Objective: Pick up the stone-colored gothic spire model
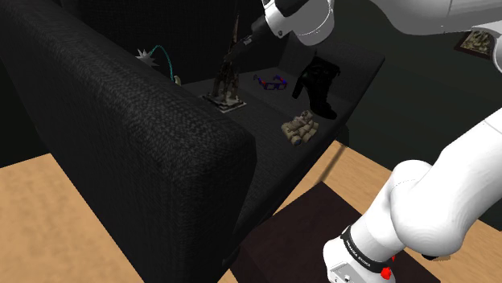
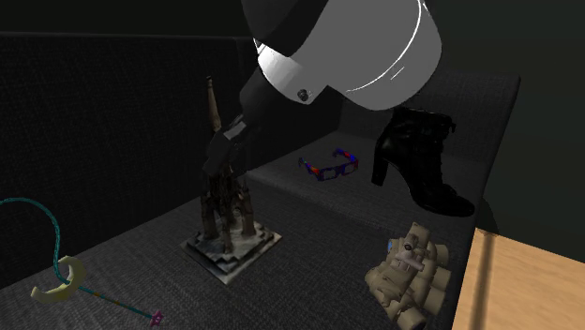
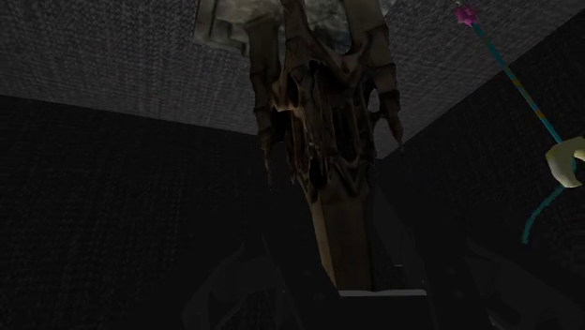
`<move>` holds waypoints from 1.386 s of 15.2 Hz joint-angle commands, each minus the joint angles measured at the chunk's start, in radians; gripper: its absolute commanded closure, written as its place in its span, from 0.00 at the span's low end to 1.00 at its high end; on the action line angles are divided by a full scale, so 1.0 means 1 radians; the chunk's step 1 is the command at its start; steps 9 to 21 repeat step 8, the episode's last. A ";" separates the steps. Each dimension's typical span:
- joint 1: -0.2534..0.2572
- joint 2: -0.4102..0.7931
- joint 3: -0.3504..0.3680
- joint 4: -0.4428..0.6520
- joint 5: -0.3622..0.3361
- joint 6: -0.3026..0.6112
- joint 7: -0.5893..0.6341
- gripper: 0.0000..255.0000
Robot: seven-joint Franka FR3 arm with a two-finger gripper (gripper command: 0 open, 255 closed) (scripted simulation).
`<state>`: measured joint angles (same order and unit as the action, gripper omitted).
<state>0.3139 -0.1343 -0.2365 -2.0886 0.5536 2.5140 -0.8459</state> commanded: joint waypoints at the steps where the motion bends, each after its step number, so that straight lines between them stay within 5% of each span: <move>1: -0.004 -0.012 0.002 0.016 -0.022 -0.024 0.024 1.00; 21: -0.012 -0.023 0.005 0.070 -0.060 -0.082 0.069 1.00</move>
